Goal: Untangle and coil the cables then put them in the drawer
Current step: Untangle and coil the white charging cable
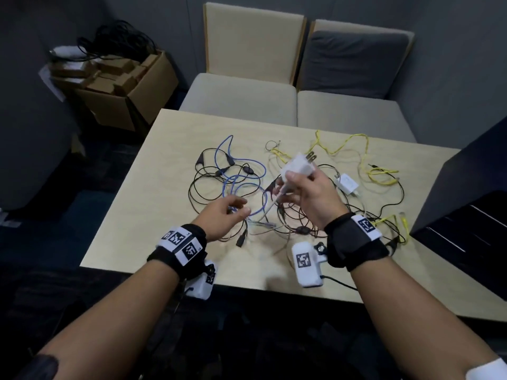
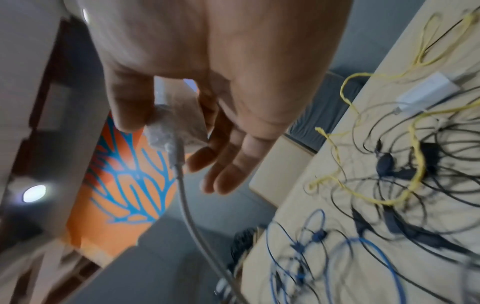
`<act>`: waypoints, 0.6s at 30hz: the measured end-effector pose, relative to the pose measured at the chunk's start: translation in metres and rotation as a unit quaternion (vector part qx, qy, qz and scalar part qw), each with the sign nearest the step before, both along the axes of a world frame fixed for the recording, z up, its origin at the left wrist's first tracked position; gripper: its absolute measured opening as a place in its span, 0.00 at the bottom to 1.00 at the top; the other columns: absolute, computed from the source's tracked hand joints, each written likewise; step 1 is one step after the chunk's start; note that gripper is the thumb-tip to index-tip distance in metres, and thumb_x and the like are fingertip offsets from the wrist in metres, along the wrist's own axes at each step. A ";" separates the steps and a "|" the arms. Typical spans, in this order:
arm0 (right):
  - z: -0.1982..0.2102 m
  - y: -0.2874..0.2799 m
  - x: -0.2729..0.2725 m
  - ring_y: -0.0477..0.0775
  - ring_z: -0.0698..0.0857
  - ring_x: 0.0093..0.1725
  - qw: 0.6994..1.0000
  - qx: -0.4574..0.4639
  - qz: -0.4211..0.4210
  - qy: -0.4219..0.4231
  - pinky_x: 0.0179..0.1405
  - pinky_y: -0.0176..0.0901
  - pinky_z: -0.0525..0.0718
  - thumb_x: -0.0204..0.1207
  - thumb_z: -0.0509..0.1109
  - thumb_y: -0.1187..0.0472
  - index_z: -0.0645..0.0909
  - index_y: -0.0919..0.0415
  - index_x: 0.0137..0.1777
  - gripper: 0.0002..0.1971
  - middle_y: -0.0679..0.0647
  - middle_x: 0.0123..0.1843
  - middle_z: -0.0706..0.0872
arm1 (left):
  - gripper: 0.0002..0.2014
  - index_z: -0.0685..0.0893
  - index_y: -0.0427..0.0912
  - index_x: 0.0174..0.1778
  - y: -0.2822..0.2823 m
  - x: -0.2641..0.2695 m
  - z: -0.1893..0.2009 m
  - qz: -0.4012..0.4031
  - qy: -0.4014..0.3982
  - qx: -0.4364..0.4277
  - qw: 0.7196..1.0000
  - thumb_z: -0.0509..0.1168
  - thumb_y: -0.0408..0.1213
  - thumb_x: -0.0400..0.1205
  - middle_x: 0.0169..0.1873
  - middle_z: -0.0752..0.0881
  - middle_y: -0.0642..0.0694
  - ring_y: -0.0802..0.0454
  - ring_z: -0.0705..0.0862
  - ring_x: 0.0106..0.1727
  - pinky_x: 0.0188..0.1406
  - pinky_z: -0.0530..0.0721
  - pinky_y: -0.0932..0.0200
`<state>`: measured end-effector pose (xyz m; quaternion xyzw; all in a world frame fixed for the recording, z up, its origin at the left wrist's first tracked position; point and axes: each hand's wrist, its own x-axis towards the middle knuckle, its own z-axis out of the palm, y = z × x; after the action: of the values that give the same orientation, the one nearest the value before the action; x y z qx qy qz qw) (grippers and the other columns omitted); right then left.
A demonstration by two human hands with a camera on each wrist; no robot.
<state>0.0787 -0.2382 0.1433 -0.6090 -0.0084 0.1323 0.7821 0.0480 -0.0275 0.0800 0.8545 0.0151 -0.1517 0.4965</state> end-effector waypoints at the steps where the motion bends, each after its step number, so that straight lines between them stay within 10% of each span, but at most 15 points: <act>1: 0.007 -0.007 0.002 0.63 0.86 0.41 0.999 0.031 -0.015 -0.007 0.39 0.52 0.85 0.70 0.70 0.62 0.72 0.64 0.56 0.16 0.62 0.42 0.82 | 0.17 0.81 0.49 0.63 -0.001 0.000 -0.005 -0.020 -0.003 0.037 0.999 0.70 0.46 0.79 0.56 0.84 0.51 0.54 0.81 0.50 0.55 0.78 0.59; 8: 0.021 -0.034 0.001 0.63 0.87 0.33 0.983 0.159 -0.089 0.000 0.49 0.61 0.86 0.72 0.67 0.63 0.69 0.65 0.52 0.13 0.57 0.35 0.78 | 0.26 0.75 0.51 0.70 -0.015 0.009 -0.008 0.071 -0.139 0.331 0.931 0.66 0.32 0.75 0.55 0.71 0.43 0.43 0.71 0.59 0.58 0.72 0.49; 14: 0.013 -0.052 0.003 0.51 0.71 0.25 0.976 0.176 -0.122 0.036 0.27 0.43 0.77 0.70 0.66 0.59 0.71 0.58 0.53 0.12 0.54 0.36 0.71 | 0.12 0.81 0.42 0.53 0.011 0.018 0.005 0.199 -0.063 0.258 0.943 0.60 0.45 0.83 0.59 0.72 0.39 0.39 0.75 0.58 0.58 0.75 0.47; 18: 0.009 -0.055 0.012 0.47 0.66 0.23 0.995 0.084 -0.050 0.026 0.22 0.36 0.68 0.67 0.69 0.60 0.73 0.59 0.54 0.16 0.54 0.36 0.72 | 0.23 0.79 0.41 0.28 0.010 0.022 0.027 0.187 -0.050 0.064 0.979 0.57 0.50 0.85 0.29 0.85 0.43 0.45 0.83 0.32 0.37 0.78 0.54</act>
<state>0.0908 -0.2937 0.1521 -0.5371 0.0314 0.1079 0.8360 0.0696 -0.0170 0.1067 0.8733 0.1597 -0.0115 0.4602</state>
